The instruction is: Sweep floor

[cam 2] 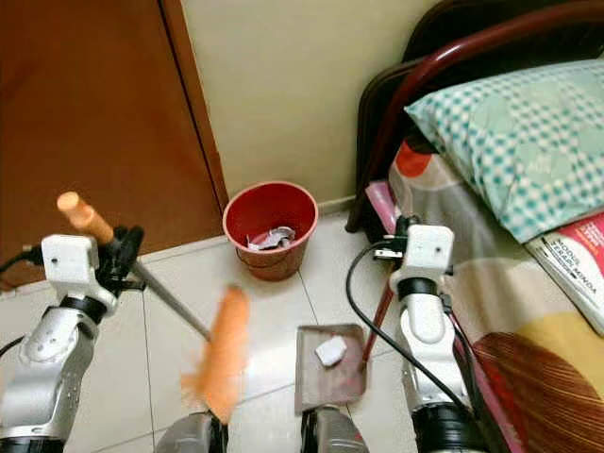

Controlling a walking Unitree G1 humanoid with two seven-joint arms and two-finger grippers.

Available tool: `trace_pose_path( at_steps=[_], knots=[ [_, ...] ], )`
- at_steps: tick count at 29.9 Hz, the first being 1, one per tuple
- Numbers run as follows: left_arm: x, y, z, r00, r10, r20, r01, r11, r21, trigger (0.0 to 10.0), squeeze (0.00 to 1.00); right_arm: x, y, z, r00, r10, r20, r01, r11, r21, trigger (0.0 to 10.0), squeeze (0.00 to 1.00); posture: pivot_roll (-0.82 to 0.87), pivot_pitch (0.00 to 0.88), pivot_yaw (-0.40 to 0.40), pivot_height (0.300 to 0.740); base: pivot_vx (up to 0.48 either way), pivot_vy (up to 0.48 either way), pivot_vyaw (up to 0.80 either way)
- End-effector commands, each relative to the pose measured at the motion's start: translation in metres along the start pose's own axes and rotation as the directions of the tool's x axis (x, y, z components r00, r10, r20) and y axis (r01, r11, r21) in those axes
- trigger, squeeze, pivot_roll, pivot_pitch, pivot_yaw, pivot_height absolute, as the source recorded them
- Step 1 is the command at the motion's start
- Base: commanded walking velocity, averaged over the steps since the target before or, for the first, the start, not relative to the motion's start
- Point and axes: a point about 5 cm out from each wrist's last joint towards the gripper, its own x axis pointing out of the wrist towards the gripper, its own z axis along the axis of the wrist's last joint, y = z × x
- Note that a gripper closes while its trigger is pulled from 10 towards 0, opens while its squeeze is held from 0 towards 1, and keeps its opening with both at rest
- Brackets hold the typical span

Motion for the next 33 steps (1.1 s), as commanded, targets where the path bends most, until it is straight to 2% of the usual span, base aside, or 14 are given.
trace_pose_path(
  at_steps=[1,3,8,12,17,22,27,29,31,33],
  knots=[
    [-0.006,0.014,-0.007,0.997,0.079,-0.024,-0.075,0.991,0.114,10.0,0.0,-0.002,0.005,0.011,0.999,0.023,0.024,-0.024,0.998,0.051,10.0,0.0,0.07,0.148,-0.009,0.74,0.0,0.0,0.0],
    [-0.006,0.018,-0.012,0.991,0.129,-0.032,-0.123,0.983,0.138,10.0,0.0,-0.001,0.012,0.019,0.998,0.045,0.044,-0.049,0.995,0.087,10.0,0.0,0.06,0.139,-0.004,0.74,0.0,0.0,0.0],
    [-0.008,0.018,-0.021,0.987,0.159,-0.033,-0.15,0.971,0.184,10.0,0.0,0.008,0.026,0.042,0.991,0.099,0.092,-0.112,0.982,0.149,10.0,0.0,0.06,0.127,-0.002,0.74,0.0,0.0,0.0],
    [-0.011,0.021,-0.026,0.976,0.218,-0.022,-0.209,0.955,0.21,10.0,0.0,0.012,0.038,0.051,0.983,0.153,0.104,-0.17,0.968,0.186,10.0,0.0,0.06,0.125,-0.003,0.74,0.0,0.0,0.0],
    [-0.016,0.014,-0.035,0.973,0.227,-0.043,-0.215,0.956,0.199,10.0,0.0,0.016,0.059,0.052,0.97,0.225,0.094,-0.241,0.94,0.241,10.0,0.0,0.07,0.121,-0.01,0.74,0.0,0.0,0.0],
    [-0.022,0.014,-0.047,0.958,0.271,-0.092,-0.243,0.941,0.234,10.0,0.0,0.027,0.083,0.077,0.95,0.274,0.149,-0.309,0.887,0.344,10.0,0.0,0.07,0.124,-0.013,0.74,0.0,0.0,0.0],
    [-0.02,0.011,-0.049,0.958,0.269,-0.099,-0.243,0.946,0.214,10.0,0.0,0.038,0.092,0.104,0.931,0.284,0.227,-0.352,0.862,0.365,10.0,0.0,0.06,0.126,-0.015,0.74,0.0,0.0,0.0],
    [-0.019,0.009,-0.049,0.959,0.267,-0.096,-0.242,0.946,0.215,10.0,0.0,0.041,0.092,0.115,0.925,0.281,0.257,-0.363,0.854,0.373,10.0,0.0,0.06,0.125,-0.016,0.74,0.0,0.0,0.0],
    [-0.015,0.005,-0.045,0.968,0.241,-0.064,-0.22,0.946,0.239,10.0,0.0,0.047,0.089,0.135,0.911,0.265,0.316,-0.376,0.849,0.371,10.0,0.0,0.06,0.126,-0.016,0.74,0.0,0.0,0.0],
    [-0.014,0.002,-0.045,0.969,0.24,-0.066,-0.22,0.949,0.227,10.0,0.0,0.05,0.086,0.151,0.896,0.254,0.365,-0.386,0.853,0.352,10.0,0.0,0.05,0.128,-0.015,0.74,0.0,0.0,0.0]
  ],
)
